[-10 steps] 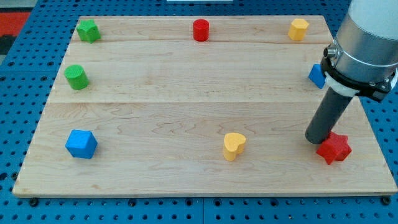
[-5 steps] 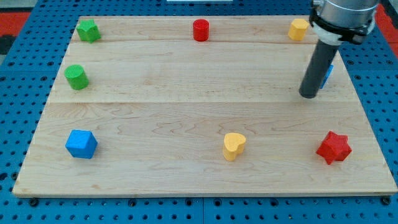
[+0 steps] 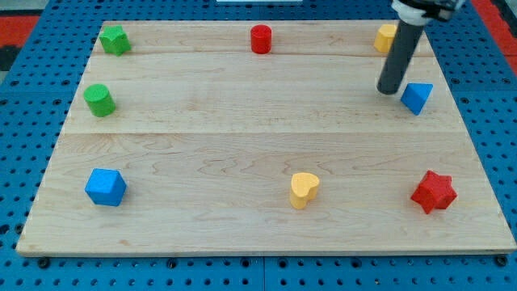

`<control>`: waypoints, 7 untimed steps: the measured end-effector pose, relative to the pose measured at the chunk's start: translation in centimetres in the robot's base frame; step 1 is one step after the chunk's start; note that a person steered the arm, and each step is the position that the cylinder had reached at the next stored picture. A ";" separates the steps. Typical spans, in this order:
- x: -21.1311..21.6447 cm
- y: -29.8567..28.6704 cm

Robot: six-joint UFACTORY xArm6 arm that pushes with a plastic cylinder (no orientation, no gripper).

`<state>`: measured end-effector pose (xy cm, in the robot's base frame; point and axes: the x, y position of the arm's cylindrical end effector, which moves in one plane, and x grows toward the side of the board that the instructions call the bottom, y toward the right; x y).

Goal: Drag the triangle into the hexagon

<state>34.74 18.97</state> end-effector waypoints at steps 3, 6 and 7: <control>8.1 1.4; -2.0 2.3; 0.2 -0.5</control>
<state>34.89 18.49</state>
